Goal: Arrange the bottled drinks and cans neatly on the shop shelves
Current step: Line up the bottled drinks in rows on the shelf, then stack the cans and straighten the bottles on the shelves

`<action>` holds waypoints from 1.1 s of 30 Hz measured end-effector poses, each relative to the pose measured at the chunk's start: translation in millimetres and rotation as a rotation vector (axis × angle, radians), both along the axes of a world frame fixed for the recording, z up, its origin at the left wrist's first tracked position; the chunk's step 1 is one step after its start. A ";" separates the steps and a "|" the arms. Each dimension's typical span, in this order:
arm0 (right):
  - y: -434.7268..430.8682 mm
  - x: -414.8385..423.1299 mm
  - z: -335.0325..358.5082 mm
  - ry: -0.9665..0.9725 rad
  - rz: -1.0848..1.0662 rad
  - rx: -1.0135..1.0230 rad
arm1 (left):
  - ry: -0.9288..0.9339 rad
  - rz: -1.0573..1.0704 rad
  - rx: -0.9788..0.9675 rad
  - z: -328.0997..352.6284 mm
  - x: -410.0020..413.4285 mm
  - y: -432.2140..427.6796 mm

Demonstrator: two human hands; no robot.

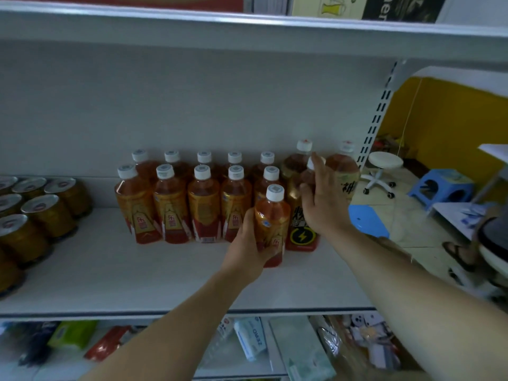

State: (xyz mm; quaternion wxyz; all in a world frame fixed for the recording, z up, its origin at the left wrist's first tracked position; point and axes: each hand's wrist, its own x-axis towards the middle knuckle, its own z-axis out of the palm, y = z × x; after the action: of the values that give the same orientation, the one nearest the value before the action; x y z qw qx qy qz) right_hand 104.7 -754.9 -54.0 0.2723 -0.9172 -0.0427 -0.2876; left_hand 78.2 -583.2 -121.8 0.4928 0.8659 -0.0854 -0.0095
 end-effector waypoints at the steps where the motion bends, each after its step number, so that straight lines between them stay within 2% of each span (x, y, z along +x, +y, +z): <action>1: -0.2 0.8 -1.8 -0.001 -0.009 -0.004 | -0.002 0.003 -0.014 -0.9 -1.6 -0.6; 5: 1.6 2.5 -1.8 0.011 -0.006 0.003 | 0.026 -0.009 -0.003 2.8 -2.7 -1.3; 9: 4.8 -2.9 14.6 0.053 -0.013 0.151 | 0.088 -0.159 0.094 25.5 -1.8 15.9; 13: 38.3 -13.6 52.5 0.087 -0.019 -0.133 | 0.054 -0.175 0.247 63.8 -2.9 79.2; 16: 102.0 -13.2 76.2 0.178 0.097 -0.300 | -0.029 -0.095 0.348 93.0 -13.6 143.2; 20: 222.4 -16.6 81.0 0.237 0.272 -0.379 | -0.093 0.002 0.535 117.6 -49.1 248.6; 25: 377.6 -31.1 79.7 0.305 0.386 -0.431 | -0.042 0.164 0.681 117.3 -97.3 395.8; 33: 553.1 -42.0 69.8 0.418 0.534 -0.384 | 0.080 0.382 0.703 99.8 -150.2 578.1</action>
State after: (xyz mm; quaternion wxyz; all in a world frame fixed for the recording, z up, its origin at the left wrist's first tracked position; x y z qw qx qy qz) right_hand 62.6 -201.8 15.8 0.1637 -0.9470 -0.2764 -0.0002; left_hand -72.0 -5.1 -22.1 0.1626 0.9809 0.1047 0.0198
